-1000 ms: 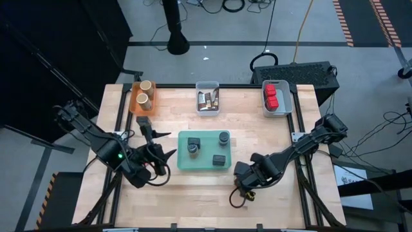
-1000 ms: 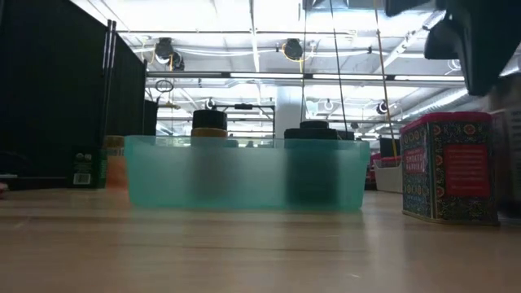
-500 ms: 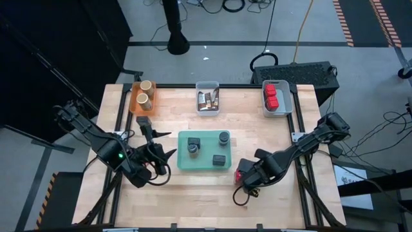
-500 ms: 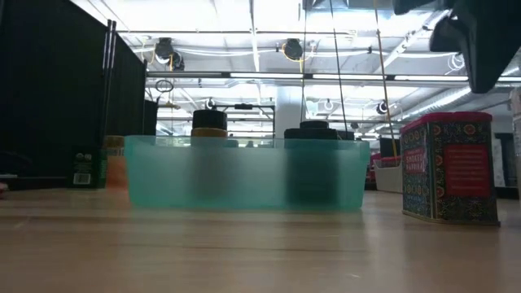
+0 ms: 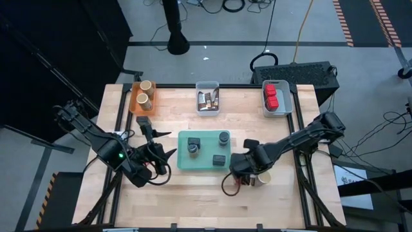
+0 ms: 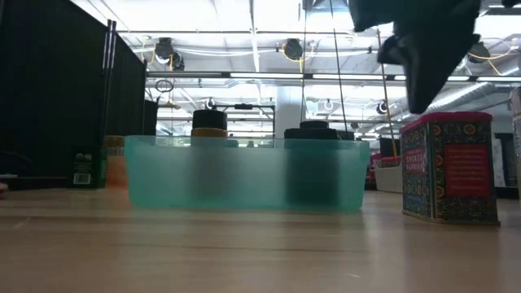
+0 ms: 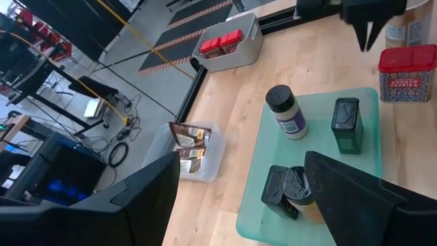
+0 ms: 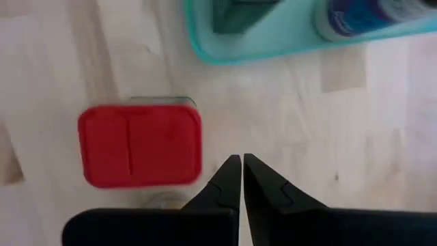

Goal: Sort spices by type
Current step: Put the red spice can into the gray bin

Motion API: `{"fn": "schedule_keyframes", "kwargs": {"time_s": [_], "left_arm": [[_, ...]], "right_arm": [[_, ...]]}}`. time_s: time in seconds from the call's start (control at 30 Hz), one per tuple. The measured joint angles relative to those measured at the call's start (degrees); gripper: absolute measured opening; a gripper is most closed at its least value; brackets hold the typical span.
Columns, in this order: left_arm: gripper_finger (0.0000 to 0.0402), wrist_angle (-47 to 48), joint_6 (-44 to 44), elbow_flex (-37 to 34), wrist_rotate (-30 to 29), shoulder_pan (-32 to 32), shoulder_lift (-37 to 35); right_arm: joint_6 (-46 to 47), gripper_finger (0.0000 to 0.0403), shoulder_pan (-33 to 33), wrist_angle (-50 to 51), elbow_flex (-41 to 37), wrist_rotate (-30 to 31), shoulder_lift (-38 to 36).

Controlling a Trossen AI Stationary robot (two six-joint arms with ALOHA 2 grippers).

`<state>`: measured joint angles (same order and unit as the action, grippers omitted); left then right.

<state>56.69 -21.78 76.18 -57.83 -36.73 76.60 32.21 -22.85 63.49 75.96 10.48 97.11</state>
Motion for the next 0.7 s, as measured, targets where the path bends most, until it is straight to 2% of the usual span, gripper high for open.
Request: {"fn": "schedule_keyframes", "kwargs": {"time_s": [0.23,0.4,0.6,0.7], "left_arm": [[0.0313,0.0,0.0,0.0,0.0,0.0,0.0],[0.0313,0.0,-0.4,0.0,0.1,0.0,0.0],[0.0313,0.0,-0.4,0.0,0.1,-0.1,0.0],[0.0313,0.0,-0.4,0.0,0.1,-0.1,0.0]], "right_arm": [[-0.3,0.0,0.5,0.2,0.0,-0.1,3.2],[0.3,0.0,-1.3,0.1,0.0,-3.4,4.8],[5.5,0.0,-3.9,-0.1,0.0,-9.1,4.5],[7.0,0.0,-5.6,-0.7,0.0,-9.4,4.5]]}}
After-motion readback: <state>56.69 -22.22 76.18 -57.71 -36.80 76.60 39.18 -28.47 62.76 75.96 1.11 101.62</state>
